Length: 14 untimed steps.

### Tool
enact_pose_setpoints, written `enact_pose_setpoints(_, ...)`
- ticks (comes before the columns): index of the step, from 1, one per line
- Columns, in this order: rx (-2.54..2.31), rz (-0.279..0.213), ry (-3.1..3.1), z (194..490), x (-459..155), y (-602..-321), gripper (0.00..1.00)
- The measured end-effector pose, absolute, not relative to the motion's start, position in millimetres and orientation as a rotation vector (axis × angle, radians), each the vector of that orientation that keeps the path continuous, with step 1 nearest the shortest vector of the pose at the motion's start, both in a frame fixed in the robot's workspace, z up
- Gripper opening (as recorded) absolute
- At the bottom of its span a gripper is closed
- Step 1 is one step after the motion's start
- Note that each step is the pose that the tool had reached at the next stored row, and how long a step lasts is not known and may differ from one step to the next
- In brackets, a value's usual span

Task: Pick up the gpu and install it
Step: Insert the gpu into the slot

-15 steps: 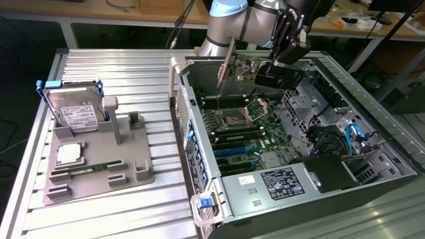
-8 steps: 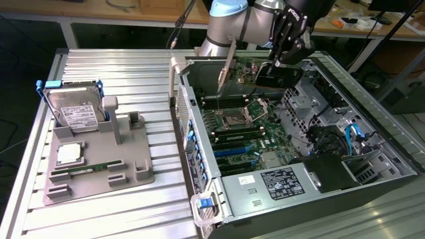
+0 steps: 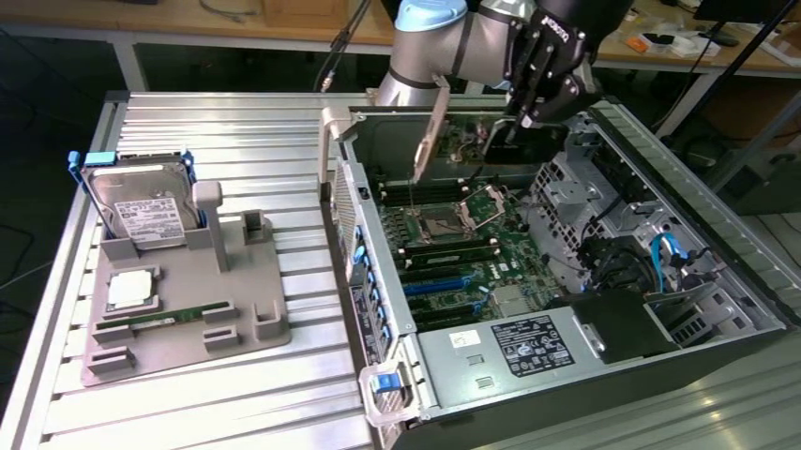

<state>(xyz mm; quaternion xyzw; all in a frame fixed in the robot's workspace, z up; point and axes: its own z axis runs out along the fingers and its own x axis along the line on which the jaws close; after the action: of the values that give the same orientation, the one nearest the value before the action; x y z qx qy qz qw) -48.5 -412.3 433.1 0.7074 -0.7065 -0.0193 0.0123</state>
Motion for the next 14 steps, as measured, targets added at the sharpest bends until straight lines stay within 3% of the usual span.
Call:
enact_pose_setpoints(4,2.282,-0.057,-2.12,432,-48,-412,0.27)
enact_pose_setpoints(5,2.365,-0.013,-2.062,429,-48,-412,0.27)
enact_pose_setpoints(6,2.288,-0.014,-2.148,425,-48,-412,0.27)
enact_pose_setpoints(14,2.208,-0.003,-2.243,359,-55,-439,0.27)
